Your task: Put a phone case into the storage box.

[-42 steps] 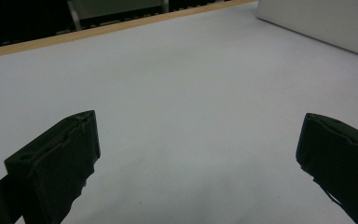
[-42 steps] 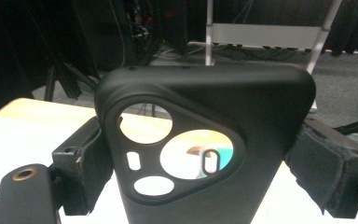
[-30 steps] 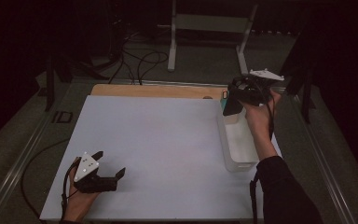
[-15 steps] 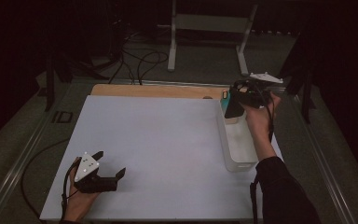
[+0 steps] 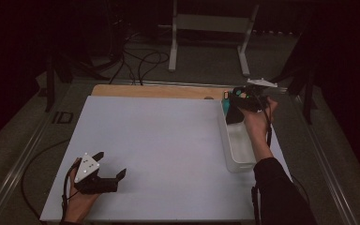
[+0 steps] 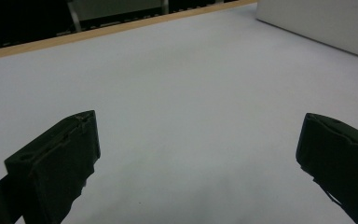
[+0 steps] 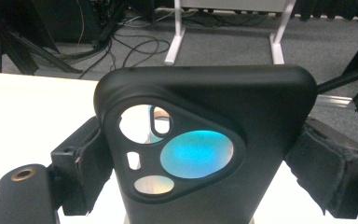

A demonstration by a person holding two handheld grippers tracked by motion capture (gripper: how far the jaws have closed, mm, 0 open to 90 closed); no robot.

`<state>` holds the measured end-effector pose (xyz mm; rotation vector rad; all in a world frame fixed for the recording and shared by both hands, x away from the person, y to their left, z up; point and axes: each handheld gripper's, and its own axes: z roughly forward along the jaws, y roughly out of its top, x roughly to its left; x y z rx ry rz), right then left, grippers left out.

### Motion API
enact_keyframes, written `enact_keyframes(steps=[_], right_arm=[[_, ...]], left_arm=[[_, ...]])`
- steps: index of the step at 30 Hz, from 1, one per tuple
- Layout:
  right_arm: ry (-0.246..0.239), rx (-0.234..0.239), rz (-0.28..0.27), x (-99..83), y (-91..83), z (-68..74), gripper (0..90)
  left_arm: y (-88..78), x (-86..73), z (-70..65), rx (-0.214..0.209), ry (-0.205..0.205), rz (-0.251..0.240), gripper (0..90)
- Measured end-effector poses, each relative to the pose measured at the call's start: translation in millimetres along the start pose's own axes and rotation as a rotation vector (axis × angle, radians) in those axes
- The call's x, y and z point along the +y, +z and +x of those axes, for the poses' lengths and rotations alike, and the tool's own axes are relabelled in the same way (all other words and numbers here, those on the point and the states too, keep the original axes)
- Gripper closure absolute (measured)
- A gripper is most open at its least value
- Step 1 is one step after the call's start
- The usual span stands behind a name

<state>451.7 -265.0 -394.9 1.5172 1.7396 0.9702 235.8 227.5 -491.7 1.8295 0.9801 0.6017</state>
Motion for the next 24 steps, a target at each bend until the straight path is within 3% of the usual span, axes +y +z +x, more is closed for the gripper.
enact_keyframes(steps=[11, 24], right_arm=[[0.014, -0.015, 0.042, -12.0, 17.2, -1.2, 13.0], [-0.007, -0.053, 0.085, -20.5, 36.2, 4.4, 12.8]], left_arm=[[-0.3, 0.0, 0.4, -0.001, -0.003, -0.002, 0.2], [-0.5, -0.1, 0.5, -0.002, -0.004, -0.002, 0.2]])
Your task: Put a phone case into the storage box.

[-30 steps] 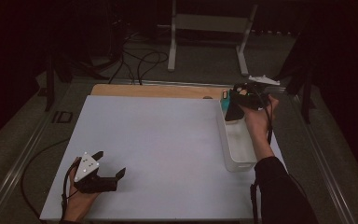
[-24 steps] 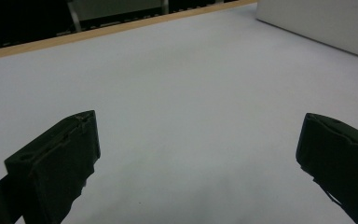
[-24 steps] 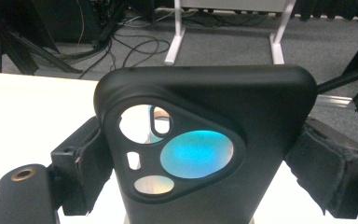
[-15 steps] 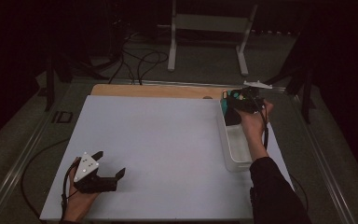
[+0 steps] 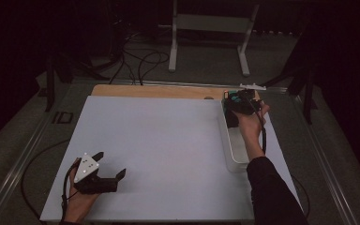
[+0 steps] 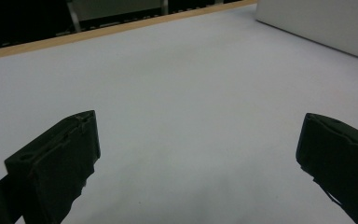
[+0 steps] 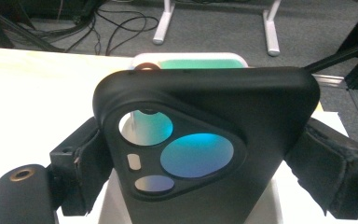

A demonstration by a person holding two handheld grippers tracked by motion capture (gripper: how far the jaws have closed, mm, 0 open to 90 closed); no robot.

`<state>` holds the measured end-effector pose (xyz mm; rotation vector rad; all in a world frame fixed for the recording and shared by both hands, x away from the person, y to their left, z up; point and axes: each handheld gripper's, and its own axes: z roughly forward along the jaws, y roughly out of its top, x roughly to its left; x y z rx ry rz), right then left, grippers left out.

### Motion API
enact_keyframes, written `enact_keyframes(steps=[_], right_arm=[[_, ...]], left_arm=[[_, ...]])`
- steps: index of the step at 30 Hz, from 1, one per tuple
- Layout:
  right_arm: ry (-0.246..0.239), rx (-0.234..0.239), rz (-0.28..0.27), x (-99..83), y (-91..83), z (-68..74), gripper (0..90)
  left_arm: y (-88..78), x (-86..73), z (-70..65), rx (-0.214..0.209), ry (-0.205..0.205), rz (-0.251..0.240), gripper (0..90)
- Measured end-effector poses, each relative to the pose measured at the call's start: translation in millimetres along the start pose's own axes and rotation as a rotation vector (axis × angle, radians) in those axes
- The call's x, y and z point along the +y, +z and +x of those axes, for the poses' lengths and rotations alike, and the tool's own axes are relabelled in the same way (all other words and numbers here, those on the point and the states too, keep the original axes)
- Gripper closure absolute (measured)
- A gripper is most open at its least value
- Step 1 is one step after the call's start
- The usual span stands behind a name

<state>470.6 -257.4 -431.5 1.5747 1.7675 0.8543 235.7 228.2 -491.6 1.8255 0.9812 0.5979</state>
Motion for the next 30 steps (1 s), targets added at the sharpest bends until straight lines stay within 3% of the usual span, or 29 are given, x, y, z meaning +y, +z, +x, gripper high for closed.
enact_keyframes(steps=[15, 30], right_arm=[[-0.007, -0.005, 0.0, 5.9, 18.4, 3.4, 12.0], [0.001, 0.005, 0.024, 8.8, 22.4, 3.6, 8.5]], left_arm=[[-1.5, -0.3, 1.1, 0.001, -0.005, -0.006, 0.3], [-2.5, -0.4, 1.1, -0.001, -0.008, -0.01, 0.3]])
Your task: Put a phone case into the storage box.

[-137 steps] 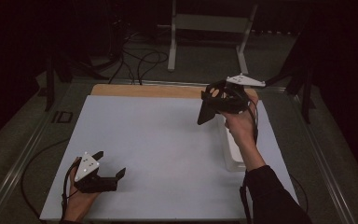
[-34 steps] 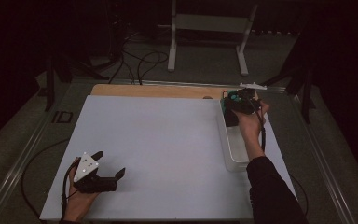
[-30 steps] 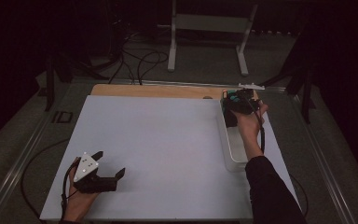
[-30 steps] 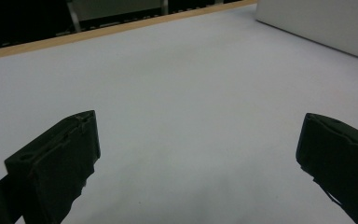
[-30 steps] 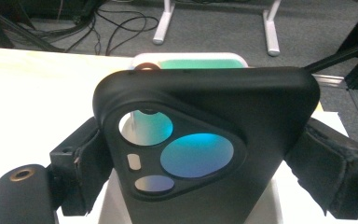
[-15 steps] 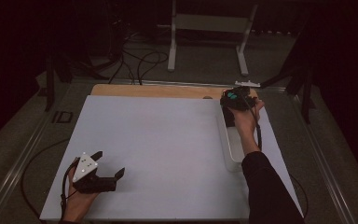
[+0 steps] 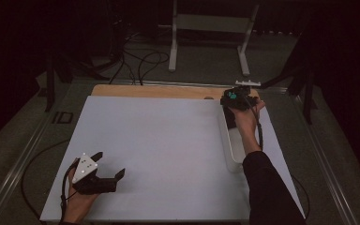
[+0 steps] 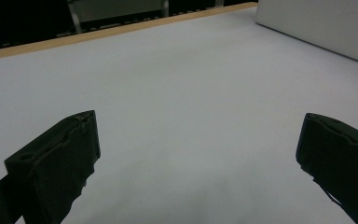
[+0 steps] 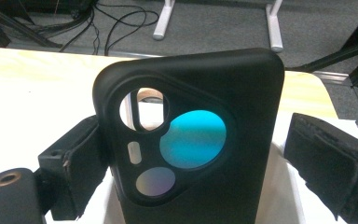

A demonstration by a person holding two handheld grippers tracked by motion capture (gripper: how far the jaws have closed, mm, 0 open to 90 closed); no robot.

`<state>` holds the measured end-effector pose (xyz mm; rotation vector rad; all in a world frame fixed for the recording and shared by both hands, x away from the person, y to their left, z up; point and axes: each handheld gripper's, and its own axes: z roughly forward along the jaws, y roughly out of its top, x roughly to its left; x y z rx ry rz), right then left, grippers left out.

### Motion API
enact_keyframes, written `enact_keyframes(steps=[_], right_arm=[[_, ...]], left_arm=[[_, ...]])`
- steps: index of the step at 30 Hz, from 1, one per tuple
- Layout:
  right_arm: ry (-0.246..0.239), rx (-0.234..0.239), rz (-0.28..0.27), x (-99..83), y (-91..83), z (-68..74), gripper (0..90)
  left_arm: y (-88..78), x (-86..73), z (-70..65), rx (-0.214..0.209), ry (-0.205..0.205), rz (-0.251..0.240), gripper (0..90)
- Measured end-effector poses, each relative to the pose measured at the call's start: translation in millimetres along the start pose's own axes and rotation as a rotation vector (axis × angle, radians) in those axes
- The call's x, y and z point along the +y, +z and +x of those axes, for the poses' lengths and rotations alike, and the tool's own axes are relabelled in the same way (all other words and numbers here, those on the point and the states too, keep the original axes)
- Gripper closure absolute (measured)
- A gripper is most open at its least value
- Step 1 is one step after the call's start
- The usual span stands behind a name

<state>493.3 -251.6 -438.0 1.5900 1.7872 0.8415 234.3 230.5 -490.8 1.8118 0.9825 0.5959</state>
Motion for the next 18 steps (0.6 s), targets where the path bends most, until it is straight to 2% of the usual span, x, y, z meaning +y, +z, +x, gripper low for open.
enact_keyframes(steps=[4, 13, 15, 18], right_arm=[[0.009, 0.011, -0.03, 2.0, -3.8, -2.2, 8.4], [0.004, 0.021, -0.046, 5.0, -9.2, -5.1, 7.6], [0.015, 0.036, -0.049, 4.4, -12.2, -7.2, 7.7], [0.004, 0.043, -0.045, 3.4, -15.0, -7.5, 7.7]], left_arm=[[0.1, 0.0, 0.1, 0.001, -0.001, 0.001, 0.3], [0.2, 0.1, -0.1, 0.001, 0.001, 0.002, 0.3], [-0.1, 0.1, -0.2, 0.002, 0.002, 0.002, 0.3], [-0.4, 0.1, -0.1, 0.002, -0.001, -0.001, 0.3]])
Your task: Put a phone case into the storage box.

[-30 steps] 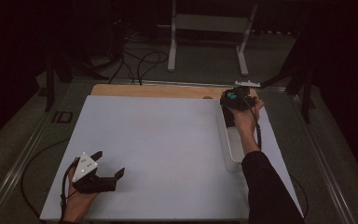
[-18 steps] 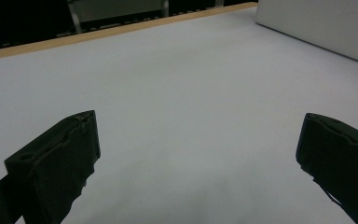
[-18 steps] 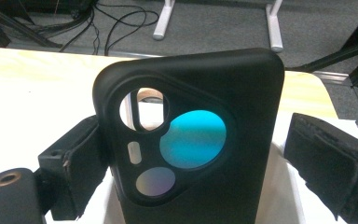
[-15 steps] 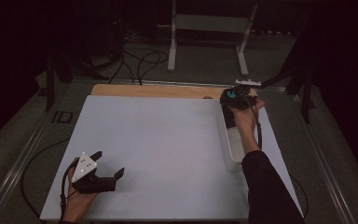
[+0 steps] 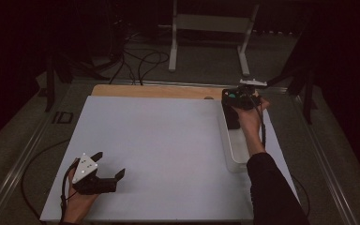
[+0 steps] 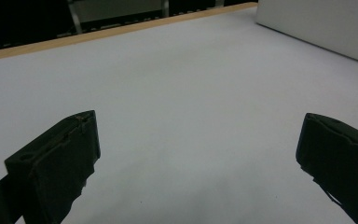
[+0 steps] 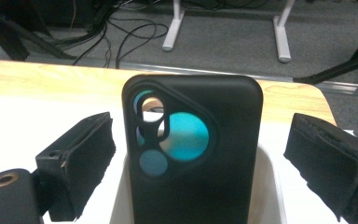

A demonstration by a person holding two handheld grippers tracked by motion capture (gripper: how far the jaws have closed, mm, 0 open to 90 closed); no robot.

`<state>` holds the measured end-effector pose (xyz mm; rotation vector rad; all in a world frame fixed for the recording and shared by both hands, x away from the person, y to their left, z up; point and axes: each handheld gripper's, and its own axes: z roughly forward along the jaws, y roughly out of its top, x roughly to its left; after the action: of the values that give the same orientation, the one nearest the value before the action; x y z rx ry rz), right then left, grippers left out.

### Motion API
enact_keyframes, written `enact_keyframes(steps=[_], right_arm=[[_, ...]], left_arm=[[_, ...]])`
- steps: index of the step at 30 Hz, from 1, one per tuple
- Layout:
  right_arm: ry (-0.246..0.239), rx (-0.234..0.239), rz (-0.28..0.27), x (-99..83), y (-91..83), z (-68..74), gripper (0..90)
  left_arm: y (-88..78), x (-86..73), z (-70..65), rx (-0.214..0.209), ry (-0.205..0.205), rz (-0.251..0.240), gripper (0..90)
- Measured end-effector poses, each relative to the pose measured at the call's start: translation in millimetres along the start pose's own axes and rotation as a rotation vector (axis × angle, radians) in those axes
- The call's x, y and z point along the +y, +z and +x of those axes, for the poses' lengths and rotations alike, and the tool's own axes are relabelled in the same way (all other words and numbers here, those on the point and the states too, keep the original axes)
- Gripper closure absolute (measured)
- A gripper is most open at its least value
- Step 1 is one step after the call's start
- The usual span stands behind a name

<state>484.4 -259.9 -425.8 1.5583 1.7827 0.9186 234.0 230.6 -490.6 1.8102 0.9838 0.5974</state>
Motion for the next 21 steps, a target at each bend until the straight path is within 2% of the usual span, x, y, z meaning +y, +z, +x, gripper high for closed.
enact_keyframes(steps=[3, 4, 5, 10, 13, 21], right_arm=[[-0.008, 0.01, 0.001, -0.8, -1.8, -0.5, 7.7], [-0.038, 0.025, 0.012, -3.2, -7.6, -1.7, 7.7], [-0.046, 0.029, 0.012, -4.2, -10.2, -2.1, 7.7], [-0.055, 0.067, 0.01, -8.8, -21.4, -3.6, 7.7], [-0.081, 0.1, 0.004, -15.3, -33.4, -2.6, 7.8], [-0.129, 0.201, -0.028, -28.4, -57.6, 10.2, 7.8]], left_arm=[[0.4, -0.1, -0.1, 0.002, 0.0, 0.002, 0.3], [0.3, 0.0, -0.3, 0.002, 0.003, 0.004, 0.3], [0.3, 0.1, -0.5, 0.003, 0.004, 0.004, 0.3], [0.3, 0.6, -0.8, 0.002, 0.002, 0.001, 0.3], [0.6, 0.5, -0.8, 0.003, 0.002, 0.002, 0.3], [0.5, 0.4, -1.0, 0.001, 0.003, 0.002, 0.3]])
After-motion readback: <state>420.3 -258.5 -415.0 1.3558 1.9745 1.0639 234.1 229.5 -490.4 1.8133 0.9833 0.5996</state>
